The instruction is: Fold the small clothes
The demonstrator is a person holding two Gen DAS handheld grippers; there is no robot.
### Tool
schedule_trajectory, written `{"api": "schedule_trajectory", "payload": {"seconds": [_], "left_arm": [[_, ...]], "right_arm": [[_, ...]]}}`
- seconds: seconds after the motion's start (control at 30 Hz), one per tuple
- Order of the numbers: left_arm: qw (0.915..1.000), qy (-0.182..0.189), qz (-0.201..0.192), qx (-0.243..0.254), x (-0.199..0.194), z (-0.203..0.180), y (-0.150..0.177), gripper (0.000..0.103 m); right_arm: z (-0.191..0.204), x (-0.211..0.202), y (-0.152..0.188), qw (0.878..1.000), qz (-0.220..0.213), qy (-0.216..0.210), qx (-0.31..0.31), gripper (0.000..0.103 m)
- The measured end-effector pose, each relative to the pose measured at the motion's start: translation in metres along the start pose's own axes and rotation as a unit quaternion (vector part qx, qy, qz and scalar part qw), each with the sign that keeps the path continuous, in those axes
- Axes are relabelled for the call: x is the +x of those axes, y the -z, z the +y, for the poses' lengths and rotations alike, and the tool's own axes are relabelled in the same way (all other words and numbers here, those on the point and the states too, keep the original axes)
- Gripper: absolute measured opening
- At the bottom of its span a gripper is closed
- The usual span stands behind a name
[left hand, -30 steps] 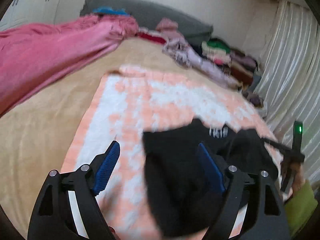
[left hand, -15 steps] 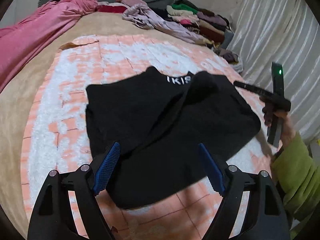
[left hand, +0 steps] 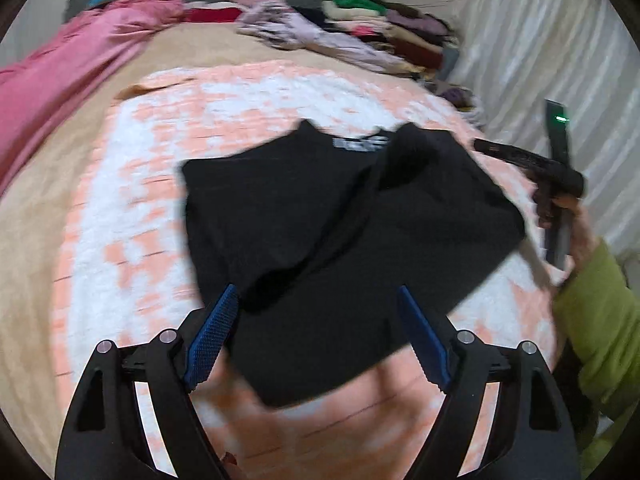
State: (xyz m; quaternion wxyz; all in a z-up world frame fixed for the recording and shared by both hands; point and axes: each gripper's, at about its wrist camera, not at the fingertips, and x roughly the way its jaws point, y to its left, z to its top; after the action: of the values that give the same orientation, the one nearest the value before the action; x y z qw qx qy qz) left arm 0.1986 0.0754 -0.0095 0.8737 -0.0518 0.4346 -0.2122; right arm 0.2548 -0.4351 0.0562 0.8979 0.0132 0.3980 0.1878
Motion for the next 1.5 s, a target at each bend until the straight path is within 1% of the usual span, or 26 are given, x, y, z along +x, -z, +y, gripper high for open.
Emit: {"api": "schedule_trajectory", "payload": {"seconds": [0.1, 0.17, 0.27, 0.33, 0.37, 0.4, 0.43, 0.5, 0.57, 0.63, 0.67, 0.73, 0.77, 0.83, 0.87, 0.93, 1.0, 1.07, 1.1, 1.17, 1.23, 1.27, 1.3, 1.37, 1.43, 1.5], "left_arm": [[0.9998, 0.001, -0.009, 0.018, 0.006, -0.012, -0.005, 0.083], [0.9998, 0.012, -0.015, 0.009, 0.015, -0.013, -0.012, 0.084], [0.9988, 0.021, -0.043, -0.010, 0.021, -0.006, -0.030, 0.084], [0.9945, 0.022, -0.097, -0.035, 0.015, 0.006, -0.046, 0.084], [0.9921, 0.025, -0.112, -0.051, 0.013, 0.013, -0.049, 0.084], [0.9882, 0.027, -0.131, -0.074, 0.011, 0.023, -0.051, 0.089], [0.9821, 0.026, -0.154, -0.105, 0.009, 0.038, -0.052, 0.092], [0.9747, 0.009, -0.167, -0.148, 0.007, 0.061, -0.048, 0.093], [0.9724, -0.007, -0.152, -0.177, 0.004, 0.075, -0.044, 0.093], [0.9726, 0.004, -0.145, -0.182, -0.006, 0.083, -0.040, 0.093], [0.9758, 0.006, -0.134, -0.172, -0.013, 0.084, -0.036, 0.093], [0.9822, -0.025, -0.108, -0.151, -0.025, 0.081, -0.024, 0.093], [0.9855, -0.033, -0.092, -0.139, -0.031, 0.076, -0.012, 0.092], [0.9878, -0.009, -0.075, -0.136, -0.038, 0.069, 0.001, 0.092], [0.9890, 0.014, -0.077, -0.126, -0.042, 0.058, 0.003, 0.092], [0.9913, 0.026, -0.071, -0.108, -0.039, 0.042, 0.000, 0.091], [0.9941, 0.025, -0.054, -0.091, -0.029, 0.026, -0.003, 0.078], [0.9969, 0.026, -0.020, -0.072, -0.010, 0.015, -0.001, 0.069], [0.9979, 0.015, -0.003, -0.063, 0.001, 0.011, 0.000, 0.064], [0.9987, 0.000, 0.019, -0.047, 0.019, 0.006, 0.001, 0.063], [0.9993, -0.019, 0.018, -0.026, 0.026, 0.000, -0.005, 0.063], [0.9997, -0.015, 0.009, -0.015, 0.028, -0.003, -0.012, 0.063], [0.9999, -0.005, 0.001, -0.016, 0.030, -0.003, -0.017, 0.064], [0.9992, 0.007, -0.021, -0.035, 0.033, 0.005, -0.032, 0.065], [0.9971, 0.007, -0.054, -0.054, 0.035, 0.014, -0.042, 0.069], [0.9938, -0.010, -0.081, -0.075, 0.034, 0.028, -0.048, 0.078]], "right_arm": [[-0.001, -0.001, 0.000, 1.000, 0.000, -0.003, 0.003, 0.048], [-0.001, -0.001, 0.000, 1.000, 0.000, -0.003, 0.004, 0.048], [-0.002, 0.000, 0.000, 1.000, 0.001, -0.003, 0.006, 0.048], [-0.005, 0.000, -0.001, 1.000, 0.001, -0.002, 0.010, 0.048], [-0.007, 0.001, -0.001, 1.000, 0.002, 0.000, 0.012, 0.048], [-0.008, 0.002, -0.001, 1.000, 0.002, 0.002, 0.014, 0.048], [-0.011, 0.003, -0.001, 1.000, 0.002, 0.004, 0.017, 0.048], [-0.014, 0.004, -0.001, 1.000, 0.003, 0.008, 0.022, 0.048], [-0.016, 0.006, 0.000, 1.000, 0.004, 0.010, 0.024, 0.048], [-0.016, 0.007, 0.001, 1.000, 0.005, 0.015, 0.020, 0.048], [-0.015, 0.007, 0.001, 1.000, 0.006, 0.016, 0.020, 0.048], [-0.015, 0.008, 0.001, 1.000, 0.006, 0.014, 0.020, 0.048], [-0.014, 0.008, 0.001, 1.000, 0.006, 0.014, 0.019, 0.048], [-0.013, 0.008, 0.001, 1.000, 0.004, 0.015, 0.016, 0.048], [-0.012, 0.008, 0.001, 1.000, 0.004, 0.013, 0.016, 0.048], [-0.011, 0.007, 0.001, 1.000, 0.004, 0.011, 0.017, 0.048], [-0.008, 0.006, 0.001, 1.000, 0.004, 0.009, 0.013, 0.048], [-0.007, 0.002, 0.000, 1.000, -0.001, 0.005, 0.012, 0.048], [-0.007, 0.000, -0.001, 1.000, -0.003, 0.001, 0.014, 0.048], [-0.007, -0.003, -0.003, 1.000, -0.007, -0.001, 0.016, 0.048], [-0.008, -0.005, -0.004, 1.000, -0.009, -0.002, 0.019, 0.048], [-0.008, -0.005, -0.004, 1.000, -0.009, -0.003, 0.021, 0.048], [-0.009, -0.005, -0.005, 1.000, -0.009, -0.004, 0.022, 0.048], [-0.011, -0.005, -0.004, 1.000, -0.009, -0.003, 0.025, 0.048], [-0.011, -0.005, -0.004, 1.000, -0.008, -0.003, 0.026, 0.048], [-0.012, -0.004, -0.004, 1.000, -0.008, -0.001, 0.026, 0.048]]}}
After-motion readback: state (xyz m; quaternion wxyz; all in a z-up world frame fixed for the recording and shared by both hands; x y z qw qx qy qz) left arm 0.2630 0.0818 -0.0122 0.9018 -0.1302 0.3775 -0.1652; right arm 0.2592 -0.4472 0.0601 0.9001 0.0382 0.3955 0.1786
